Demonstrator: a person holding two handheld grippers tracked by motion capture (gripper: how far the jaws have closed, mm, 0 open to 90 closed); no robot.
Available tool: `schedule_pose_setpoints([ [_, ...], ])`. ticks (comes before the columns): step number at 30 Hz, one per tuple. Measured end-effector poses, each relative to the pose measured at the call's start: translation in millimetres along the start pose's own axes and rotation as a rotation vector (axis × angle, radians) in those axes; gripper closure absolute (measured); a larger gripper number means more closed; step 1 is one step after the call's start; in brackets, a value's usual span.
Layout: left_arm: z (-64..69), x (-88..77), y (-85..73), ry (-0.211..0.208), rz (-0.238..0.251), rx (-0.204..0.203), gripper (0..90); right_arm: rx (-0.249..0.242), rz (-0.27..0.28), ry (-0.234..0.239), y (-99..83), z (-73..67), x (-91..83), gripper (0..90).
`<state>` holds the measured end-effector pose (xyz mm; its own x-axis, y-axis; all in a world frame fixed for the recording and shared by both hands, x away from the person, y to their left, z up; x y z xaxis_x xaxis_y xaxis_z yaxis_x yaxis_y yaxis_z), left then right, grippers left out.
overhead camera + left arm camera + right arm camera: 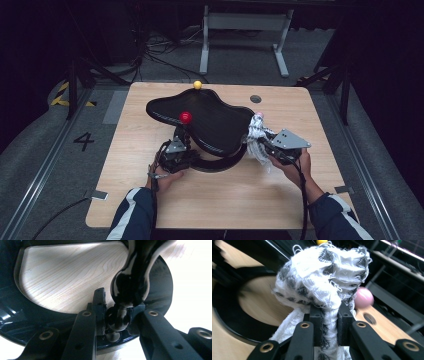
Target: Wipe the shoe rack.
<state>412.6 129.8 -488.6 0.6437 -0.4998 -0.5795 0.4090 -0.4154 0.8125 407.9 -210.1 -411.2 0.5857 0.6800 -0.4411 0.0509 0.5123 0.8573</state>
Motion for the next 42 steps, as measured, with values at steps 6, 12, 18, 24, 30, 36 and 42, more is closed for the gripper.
schedule_pose_setpoints([
  [6, -0.4, 0.6, 0.3, 0.002, 0.002, 0.007, 73.9, 0.054, -0.057, -0.043, -20.7, 19.7, 7.7, 79.2],
  [12, 0.8, 0.9, 0.2, 0.004, -0.009, 0.004, 73.9, 0.11, -0.106, -0.066, -41.4, 35.8, 13.4, 79.2],
  [18, 0.9, 0.6, 0.4, 0.008, -0.015, 0.008, 73.9, 0.061, -0.057, -0.06, -28.6, 27.2, 6.3, 79.2],
  [24, 0.9, 1.2, 0.3, 0.003, -0.012, 0.008, 74.0, -0.055, 0.005, -0.006, -3.9, -0.4, -2.6, 79.2],
  [30, 1.0, 1.2, 0.4, 0.005, -0.014, 0.01, 74.1, -0.132, 0.075, 0.036, 15.0, -23.2, -12.4, 79.2],
  [36, 1.0, 1.2, 0.3, 0.005, -0.015, 0.009, 74.2, -0.087, 0.042, 0.011, 7.9, -11.5, -6.9, 79.1],
  [42, 0.9, 1.4, 0.3, 0.005, -0.015, 0.008, 74.1, 0.05, -0.032, -0.069, -16.0, 21.3, 0.8, 79.1],
])
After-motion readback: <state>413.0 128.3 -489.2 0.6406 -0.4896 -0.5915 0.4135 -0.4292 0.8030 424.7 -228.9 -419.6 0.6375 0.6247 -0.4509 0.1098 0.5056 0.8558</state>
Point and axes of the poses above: each handheld gripper's, and its own axes: x roughly forward along the jaws, y roughly out of its top, z roughly to its right, the point moved 2 cm from there along x, roughly forward along the jaws, and after that the axes turned 14 degrees about y, right-handed, at the moved point
